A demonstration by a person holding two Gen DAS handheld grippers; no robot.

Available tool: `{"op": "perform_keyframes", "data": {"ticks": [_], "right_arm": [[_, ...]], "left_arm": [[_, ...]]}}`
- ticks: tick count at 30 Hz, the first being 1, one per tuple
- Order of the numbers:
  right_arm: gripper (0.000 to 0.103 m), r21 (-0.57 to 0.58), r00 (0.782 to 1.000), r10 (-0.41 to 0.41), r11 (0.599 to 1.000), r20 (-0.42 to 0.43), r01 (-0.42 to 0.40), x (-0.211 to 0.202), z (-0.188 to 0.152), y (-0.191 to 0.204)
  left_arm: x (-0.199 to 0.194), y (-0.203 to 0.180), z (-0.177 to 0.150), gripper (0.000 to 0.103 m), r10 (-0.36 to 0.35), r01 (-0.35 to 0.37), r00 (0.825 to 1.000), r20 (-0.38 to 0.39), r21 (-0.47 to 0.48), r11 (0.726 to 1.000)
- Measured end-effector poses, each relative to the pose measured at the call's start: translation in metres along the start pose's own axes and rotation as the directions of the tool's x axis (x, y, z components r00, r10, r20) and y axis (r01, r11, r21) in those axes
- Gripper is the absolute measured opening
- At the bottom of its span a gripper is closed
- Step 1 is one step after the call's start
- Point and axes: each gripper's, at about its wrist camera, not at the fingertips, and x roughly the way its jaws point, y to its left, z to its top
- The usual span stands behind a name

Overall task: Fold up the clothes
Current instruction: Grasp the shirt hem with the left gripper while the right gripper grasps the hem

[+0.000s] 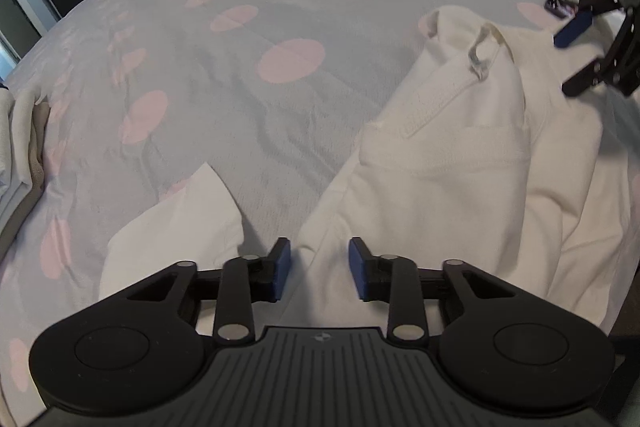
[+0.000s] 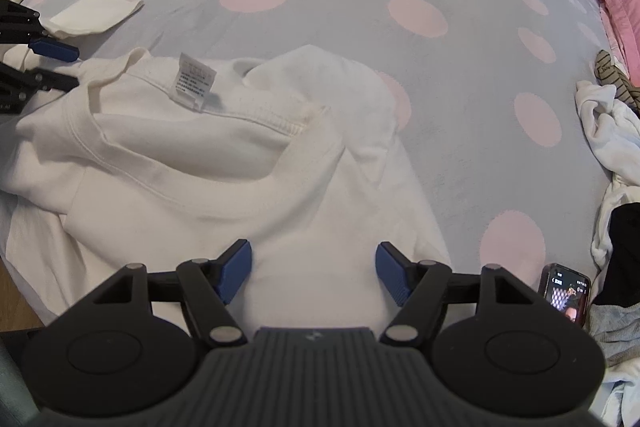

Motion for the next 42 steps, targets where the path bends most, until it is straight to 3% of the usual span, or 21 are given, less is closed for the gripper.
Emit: {"op": "perform_keyframes", "data": {"ticks": [5,11,15,23,29,34,42], "right_arm": [[0.076,0.029,1.000,0.003,1.000,-0.010,-0.003,0.002,-0.002,-0.007],[0.077,0.030,1.000,0.003,1.000,-0.016,-0.003,0.003,-0.004,-0.007],[0.077,0.027,1.000,0.009,1.000,-0.015,-0.009,0.002,-0.003,-0.010],[0.076,0.071,0.994,-0.044,0.997,0.098,0.037,-0.017,-0.001,-0.046],[0.065,0.146,0.996,-0.016,0.989,0.084,0.004,-0.010,-0.008,-0.079],[0.032,0.173,0.995,0.087,0.981,0.040,-0.092,-0.002,-0.018,-0.083],[0.033,0.095,0.971,0.229,0.967,0.069,-0.235,-0.024,-0.018,-0.068]], "left_arm": [[0.008,-0.007,-0.002,0.010,-0.016,0.016,1.000,-0.003,0.022,1.000],[0.013,-0.006,-0.004,0.010,0.042,-0.042,0.999,-0.002,0.026,0.999],[0.016,-0.006,-0.004,0.010,0.020,-0.019,1.000,-0.019,0.021,1.000],[0.017,-0.007,-0.006,0.010,0.001,-0.001,1.000,-0.025,0.003,1.000],[0.016,-0.005,-0.005,0.010,-0.005,0.005,1.000,-0.028,0.000,1.000],[0.013,-0.002,-0.007,0.012,-0.018,0.018,0.999,-0.036,-0.011,1.000],[0.011,-0.003,-0.008,0.013,-0.013,0.013,0.999,-0.040,0.001,1.000]]}}
